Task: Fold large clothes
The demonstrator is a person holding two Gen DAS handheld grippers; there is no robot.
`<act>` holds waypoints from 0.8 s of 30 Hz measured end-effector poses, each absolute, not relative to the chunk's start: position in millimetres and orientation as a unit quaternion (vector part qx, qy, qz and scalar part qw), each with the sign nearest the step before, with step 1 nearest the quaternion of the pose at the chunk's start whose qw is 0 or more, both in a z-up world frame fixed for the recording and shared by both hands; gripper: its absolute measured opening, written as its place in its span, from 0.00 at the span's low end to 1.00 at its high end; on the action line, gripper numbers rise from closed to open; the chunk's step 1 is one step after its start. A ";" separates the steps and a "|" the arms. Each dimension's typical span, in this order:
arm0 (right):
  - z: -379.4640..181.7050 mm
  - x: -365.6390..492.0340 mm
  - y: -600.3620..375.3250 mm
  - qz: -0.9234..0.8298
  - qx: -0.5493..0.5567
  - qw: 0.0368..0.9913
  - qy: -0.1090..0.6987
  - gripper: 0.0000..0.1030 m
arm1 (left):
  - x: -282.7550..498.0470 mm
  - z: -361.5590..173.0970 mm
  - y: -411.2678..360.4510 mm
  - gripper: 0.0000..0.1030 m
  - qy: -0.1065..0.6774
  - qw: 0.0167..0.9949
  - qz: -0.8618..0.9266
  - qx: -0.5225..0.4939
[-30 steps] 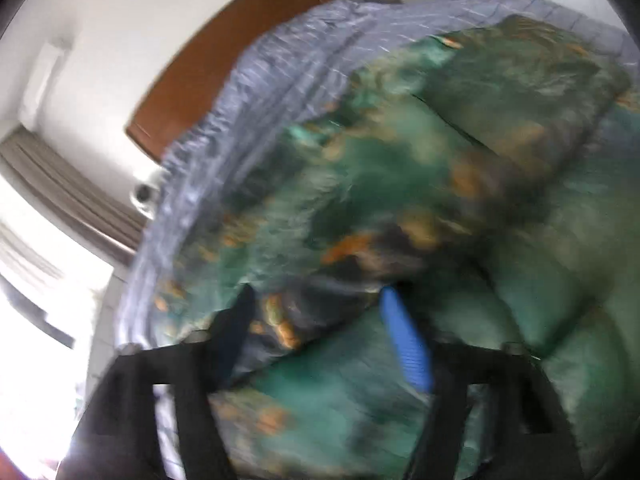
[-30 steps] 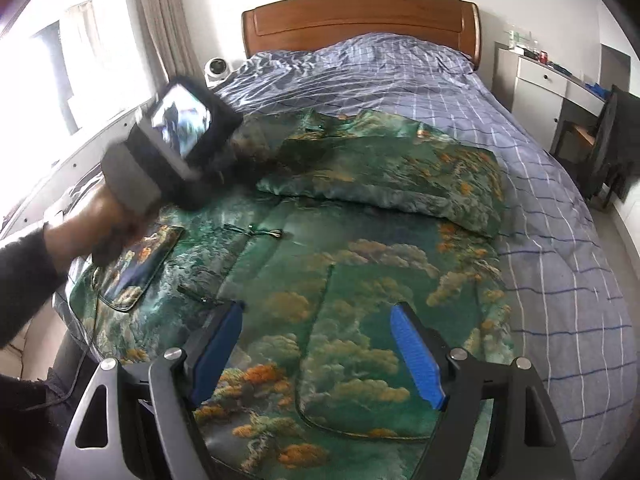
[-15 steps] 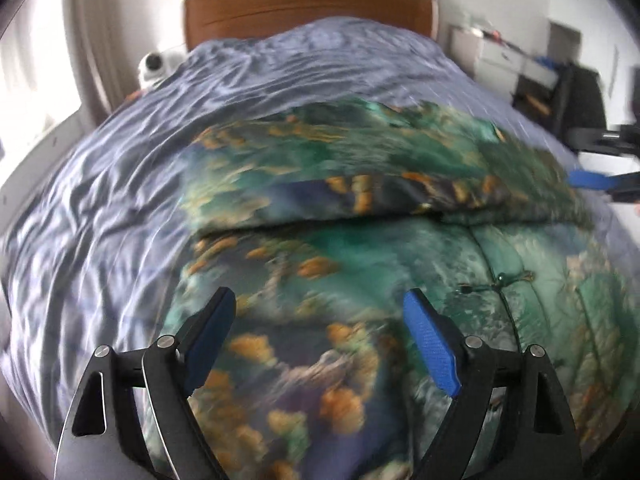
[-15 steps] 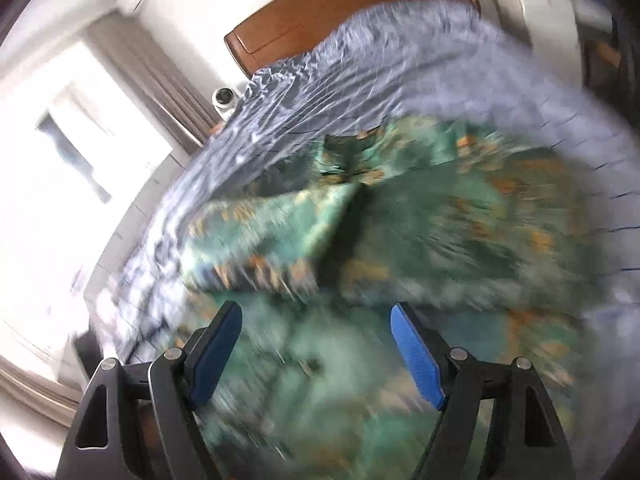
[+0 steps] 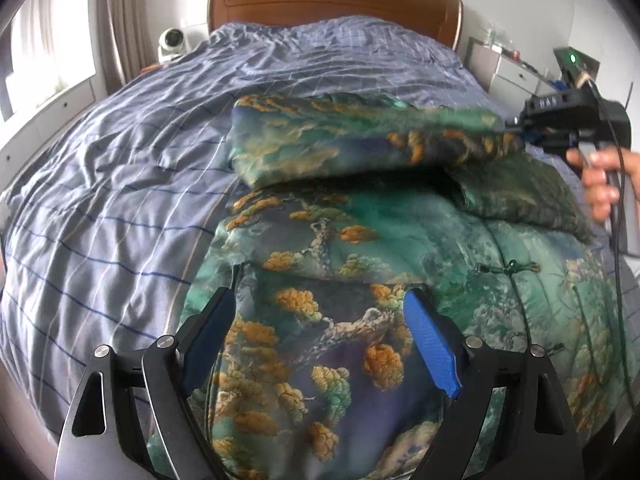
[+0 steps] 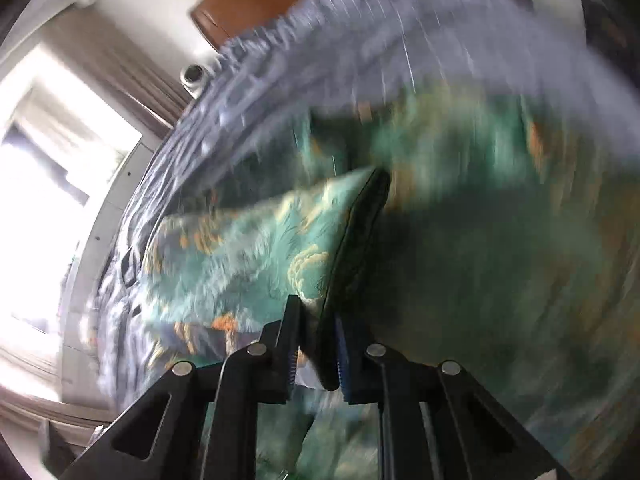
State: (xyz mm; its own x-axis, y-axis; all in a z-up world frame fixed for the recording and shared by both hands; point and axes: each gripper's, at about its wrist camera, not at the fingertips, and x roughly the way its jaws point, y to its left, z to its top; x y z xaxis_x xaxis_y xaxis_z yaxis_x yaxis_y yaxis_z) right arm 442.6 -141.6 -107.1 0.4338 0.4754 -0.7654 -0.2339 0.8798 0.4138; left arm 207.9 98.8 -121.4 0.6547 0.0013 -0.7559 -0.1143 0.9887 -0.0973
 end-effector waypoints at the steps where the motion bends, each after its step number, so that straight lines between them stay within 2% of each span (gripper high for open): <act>1: -99.6 447.4 -139.7 0.207 0.110 0.847 0.477 0.16 | 208.9 -121.3 99.0 0.84 0.415 0.907 0.032 -0.068; 5: -116.6 460.7 -132.2 0.191 0.075 0.837 0.507 0.16 | 215.9 -121.2 102.1 0.84 0.424 0.902 0.034 -0.071; 7: -138.4 457.8 -131.1 0.177 0.054 0.823 0.537 0.25 | 224.8 -120.4 108.7 0.84 0.437 0.896 0.028 -0.080; 9: -151.6 452.8 -134.7 0.172 0.048 0.821 0.542 0.28 | 235.5 -113.8 116.9 0.84 0.439 0.894 0.025 -0.084; 12: -140.4 450.0 -140.3 0.179 0.045 0.828 0.529 0.46 | 258.3 -95.7 126.5 0.85 0.428 0.899 0.017 -0.089; 14: -119.1 446.0 -142.2 0.170 0.015 0.847 0.503 0.47 | 283.3 -82.4 129.4 0.89 0.418 0.904 0.006 -0.088; 18: -83.2 435.7 -130.8 0.182 -0.033 0.882 0.433 0.47 | 344.3 -81.8 132.0 0.88 0.412 0.908 0.006 -0.083; 21: -85.5 438.1 -113.6 0.226 -0.043 0.878 0.420 0.47 | 384.8 -106.9 132.3 0.79 0.439 0.895 0.010 -0.082; 24: -113.9 443.1 -89.1 0.247 -0.067 0.864 0.433 0.46 | 407.6 -148.1 125.1 0.77 0.478 0.877 0.035 -0.033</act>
State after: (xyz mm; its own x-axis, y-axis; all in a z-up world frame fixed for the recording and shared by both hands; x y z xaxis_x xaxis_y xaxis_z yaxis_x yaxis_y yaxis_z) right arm 443.1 -89.1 -113.9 0.5030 0.3690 -0.7816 -0.4854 0.8688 0.0979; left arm 407.6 125.1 -148.1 0.5405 0.0291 -0.8408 -0.0922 0.9954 -0.0248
